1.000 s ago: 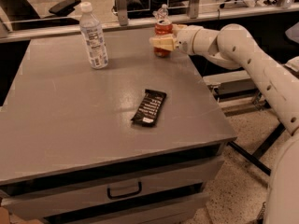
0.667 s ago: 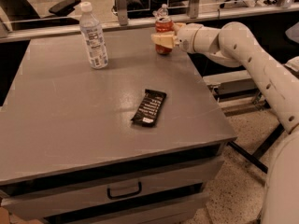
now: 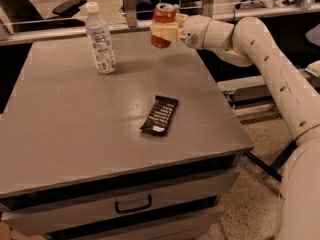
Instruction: Move coke can near blue plastic bottle
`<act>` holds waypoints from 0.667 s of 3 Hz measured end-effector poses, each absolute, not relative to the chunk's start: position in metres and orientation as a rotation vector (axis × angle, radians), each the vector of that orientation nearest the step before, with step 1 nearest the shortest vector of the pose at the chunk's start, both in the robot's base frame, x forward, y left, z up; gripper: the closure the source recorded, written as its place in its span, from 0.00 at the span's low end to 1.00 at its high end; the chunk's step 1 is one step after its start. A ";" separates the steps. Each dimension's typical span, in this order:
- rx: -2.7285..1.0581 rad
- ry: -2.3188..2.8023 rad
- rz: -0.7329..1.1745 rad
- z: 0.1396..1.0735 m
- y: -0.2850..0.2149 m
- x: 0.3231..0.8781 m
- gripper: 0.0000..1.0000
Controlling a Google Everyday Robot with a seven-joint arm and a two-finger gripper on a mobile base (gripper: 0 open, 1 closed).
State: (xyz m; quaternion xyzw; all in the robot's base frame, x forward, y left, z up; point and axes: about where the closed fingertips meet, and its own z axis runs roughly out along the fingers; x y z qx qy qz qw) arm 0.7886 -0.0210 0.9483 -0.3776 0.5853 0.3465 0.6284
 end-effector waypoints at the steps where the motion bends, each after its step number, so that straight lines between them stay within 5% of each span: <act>1: -0.952 1.279 0.947 0.959 0.016 0.758 1.00; 2: -1.045 1.264 1.041 0.954 0.037 0.723 1.00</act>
Offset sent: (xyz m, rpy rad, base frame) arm -0.1153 0.0785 -0.0159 -0.0294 0.0983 0.4219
